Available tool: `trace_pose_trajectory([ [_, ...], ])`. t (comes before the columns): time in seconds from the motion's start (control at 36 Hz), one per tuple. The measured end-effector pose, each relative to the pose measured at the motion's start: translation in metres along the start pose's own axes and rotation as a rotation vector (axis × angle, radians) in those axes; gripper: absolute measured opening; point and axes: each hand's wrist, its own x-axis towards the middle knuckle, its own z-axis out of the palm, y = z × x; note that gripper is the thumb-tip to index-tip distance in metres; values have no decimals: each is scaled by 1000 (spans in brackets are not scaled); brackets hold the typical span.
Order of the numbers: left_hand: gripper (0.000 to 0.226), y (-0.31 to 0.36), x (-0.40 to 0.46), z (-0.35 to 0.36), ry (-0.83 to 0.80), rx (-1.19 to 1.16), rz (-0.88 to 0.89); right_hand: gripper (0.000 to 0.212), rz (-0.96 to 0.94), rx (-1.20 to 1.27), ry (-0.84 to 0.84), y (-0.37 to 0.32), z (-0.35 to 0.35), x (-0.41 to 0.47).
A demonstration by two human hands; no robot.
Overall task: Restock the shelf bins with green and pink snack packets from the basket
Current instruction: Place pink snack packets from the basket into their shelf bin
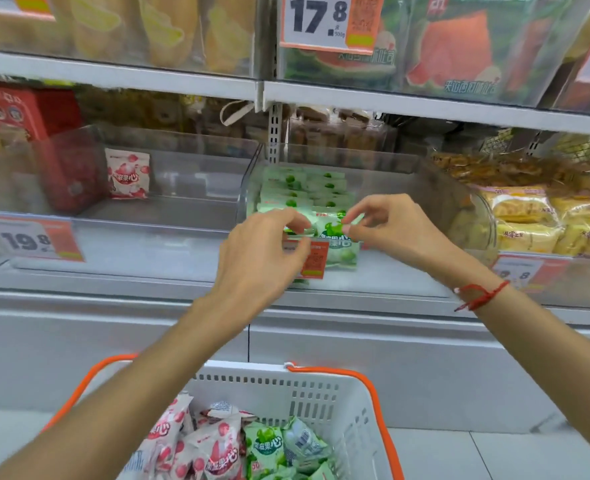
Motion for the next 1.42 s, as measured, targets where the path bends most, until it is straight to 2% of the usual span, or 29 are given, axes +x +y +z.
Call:
trace_pose_trajectory([
  [0.17, 15, -45, -74, 28, -175, -114, -190, 5, 66, -76, -410, 24, 58, -41],
  [0.28, 19, -78, -116, 58, -334, -64, -284, 5, 143, -180, -635, 56, 101, -65],
  [0.36, 23, -99, -143, 79, -437, 1, -311, 12, 179, -254, -739, 72, 130, -81],
  [0.44, 29, -118, -168, 96, -575, 60, -306, 18, 176, -366, -816, 83, 161, -97],
  [0.53, 34, -137, -197, 111, -763, 142, -272, 20, 247, -368, -882, 102, 201, -117],
  [0.61, 39, -154, -221, 119, -951, 219, -205, 42, 310, -369, -1003, 118, 240, -142],
  [0.69, 35, -161, -232, 119, -988, 287, -109, 58, 370, -337, -1137, 125, 267, -172],
  [0.81, 34, -161, -237, 122, -1039, 322, -98, 49, 308, -375, -988, 129, 285, -196],
  [0.86, 33, -161, -240, 124, -1038, 347, -98, 34, 292, -400, -901, 130, 288, -192],
  [0.92, 34, -161, -242, 126, -1023, 368, -104, 16, 318, -385, -893, 134, 287, -183],
  [1.0, 35, -159, -239, 127, -1021, 344, -135, 22, 353, -337, -941, 140, 275, -170],
  [1.11, 44, -156, -218, 123, -1005, 72, -294, 12, 301, -298, -932, 138, 252, -147],
  [1.19, 63, -147, -189, 109, -997, -172, -417, 9, 262, -149, -963, 121, 220, -112],
  [1.28, 72, -133, -156, 92, -945, -332, -459, 11, 212, -2, -951, 92, 179, -77],
  [1.36, 61, -116, -123, 72, -825, -408, -390, 11, 149, 68, -857, 61, 140, -53],
  [1.42, 40, -102, -103, 59, -719, -496, -356, 13, 87, 74, -771, 44, 114, -39],
])
